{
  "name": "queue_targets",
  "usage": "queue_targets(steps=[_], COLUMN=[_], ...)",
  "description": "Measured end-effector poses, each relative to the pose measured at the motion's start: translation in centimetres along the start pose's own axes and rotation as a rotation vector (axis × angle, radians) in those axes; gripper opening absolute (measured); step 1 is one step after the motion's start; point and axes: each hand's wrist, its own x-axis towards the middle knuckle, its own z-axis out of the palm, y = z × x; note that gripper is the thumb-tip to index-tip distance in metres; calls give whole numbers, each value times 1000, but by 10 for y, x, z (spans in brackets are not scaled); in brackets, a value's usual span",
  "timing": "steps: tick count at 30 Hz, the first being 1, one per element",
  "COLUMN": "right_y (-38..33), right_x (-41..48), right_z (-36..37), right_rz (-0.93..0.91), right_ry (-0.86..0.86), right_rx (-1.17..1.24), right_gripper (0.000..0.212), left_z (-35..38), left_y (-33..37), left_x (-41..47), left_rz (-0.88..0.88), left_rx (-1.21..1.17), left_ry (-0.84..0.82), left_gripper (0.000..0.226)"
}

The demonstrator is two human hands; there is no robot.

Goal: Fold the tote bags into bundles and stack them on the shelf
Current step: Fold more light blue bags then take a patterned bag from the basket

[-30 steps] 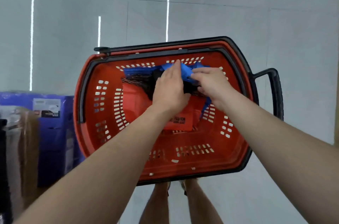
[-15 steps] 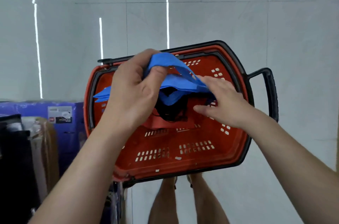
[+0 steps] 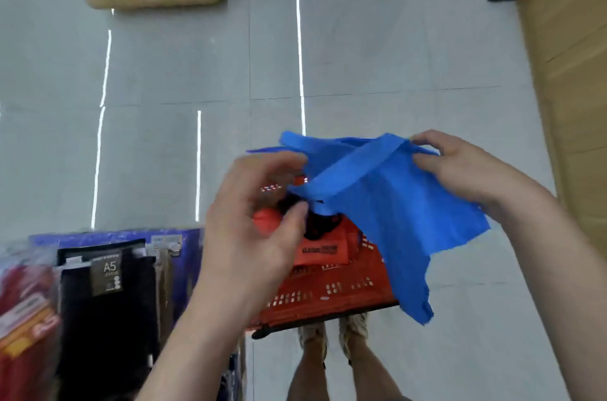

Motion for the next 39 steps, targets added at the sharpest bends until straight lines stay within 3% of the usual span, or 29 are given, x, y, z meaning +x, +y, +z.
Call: queue_targets(steps=[1,3,5,7,9,11,14,15,16,18,20,22,24,26,27,31,33,35,38,39], right_y=[-11,-30,-43,-52,-60,-71,-90,-96,-101,-108,-100,-91,-89,-93,-98,-106,-106,-106,-108,-110], right_x=[-6,-30,-55,-79,-99,-118,-144,-154,-166,-198,-227,-246,-247,-235,-230,-222,-223,-220,-219,-219], right_z=[-5,-12,-18,-23,-24,-26,-29,-29,-29,-21,1,16,14,-4,-15,-55,-69,-79,-83,-81], right_rz=[51,122,171,187,184,167,49,-10,-68,-229,-398,-579,-634,-595,-585,-507,-355,-277,-211,-229], right_ry=[-17,-57,-95,-127,-131,-116,-189,-242,-276,-314,-242,28,261,280,227,-77,-270,-374,-432,-407], right_rx=[35,182,351,434,505,626,806,787,656,84,-564,-782,-681,-507,-368,241,469,531,555,495], right_gripper=[28,33,37,38,36,31,22,43,69,107,104,84,78,73,68,50,41,34,26,25], left_z=[6,20,43,58,58,47,24,17,11,0,-9,-15,-19,-20,-22,-18,1,20,23,19], left_y=[4,15,22,32,38,47,65,73,83,99,116,134,153,171,176,179,169,157,147,148], left_x=[-15,-48,-79,-95,-97,-92,-82,-78,-73,-61,-52,-48,-49,-59,-67,-117,-145,-169,-192,-198], left_rz=[-44,-85,-86,-187,-265,-220,-223,-258,-294,-319,-308,-301,-306,-272,-219,-114,-155,-123,-203,-225], left_rx=[-9,128,386,484,467,536,365,214,69,-92,-146,-180,-308,-493,-507,-36,275,468,514,544], left_ry=[-135,-436,-611,-522,-291,-181,-85,-44,7,117,185,205,196,106,39,-287,-278,-100,288,352], left_gripper=[47,83,114,103,55,16,22,21,18,17,16,19,20,24,39,100,109,87,17,22])
